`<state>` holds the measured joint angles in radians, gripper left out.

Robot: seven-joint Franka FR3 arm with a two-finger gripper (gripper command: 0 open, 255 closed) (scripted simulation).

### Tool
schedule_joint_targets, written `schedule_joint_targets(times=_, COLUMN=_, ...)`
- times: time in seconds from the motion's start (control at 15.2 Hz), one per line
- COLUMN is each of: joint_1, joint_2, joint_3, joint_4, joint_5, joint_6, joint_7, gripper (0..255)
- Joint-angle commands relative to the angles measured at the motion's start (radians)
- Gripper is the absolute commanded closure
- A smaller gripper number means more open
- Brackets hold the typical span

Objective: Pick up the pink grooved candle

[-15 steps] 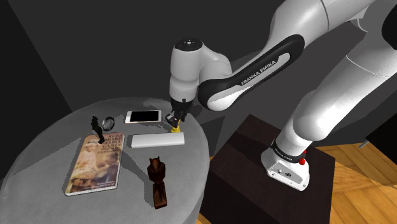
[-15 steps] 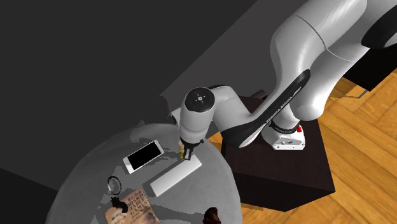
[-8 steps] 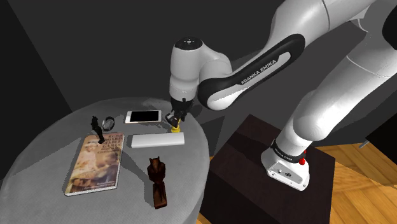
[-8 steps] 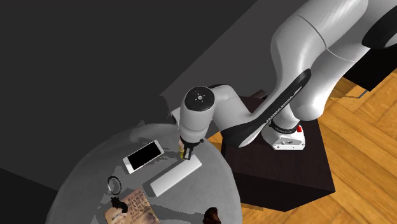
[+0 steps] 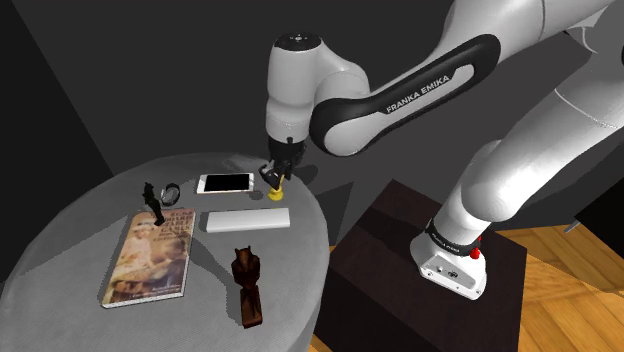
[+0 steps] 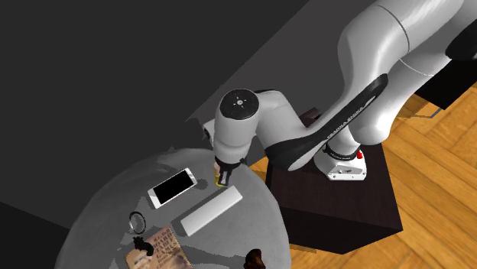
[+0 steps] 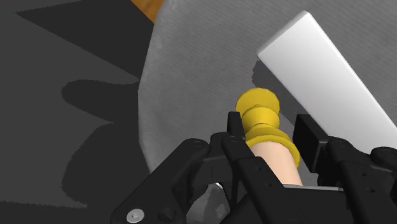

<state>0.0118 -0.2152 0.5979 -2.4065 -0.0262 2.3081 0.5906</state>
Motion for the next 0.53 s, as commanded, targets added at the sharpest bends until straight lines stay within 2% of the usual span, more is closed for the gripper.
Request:
schedule_joint_targets(times=0.0, joint_1=0.005, joint_2=-0.021, joint_3=-0.006, joint_4=0.013, joint_5=0.015, joint_6=-0.03, joint_7=-0.013, gripper=255)
schedule_joint_targets(times=0.33, joint_1=0.012, joint_2=-0.057, joint_3=-0.021, joint_4=0.052, joint_5=0.037, joint_6=-0.101, joint_7=-0.037, gripper=255)
schedule_joint_targets(times=0.46, joint_1=0.012, joint_2=-0.058, joint_3=-0.022, joint_4=0.053, joint_5=0.037, joint_6=-0.103, joint_7=-0.038, gripper=255)
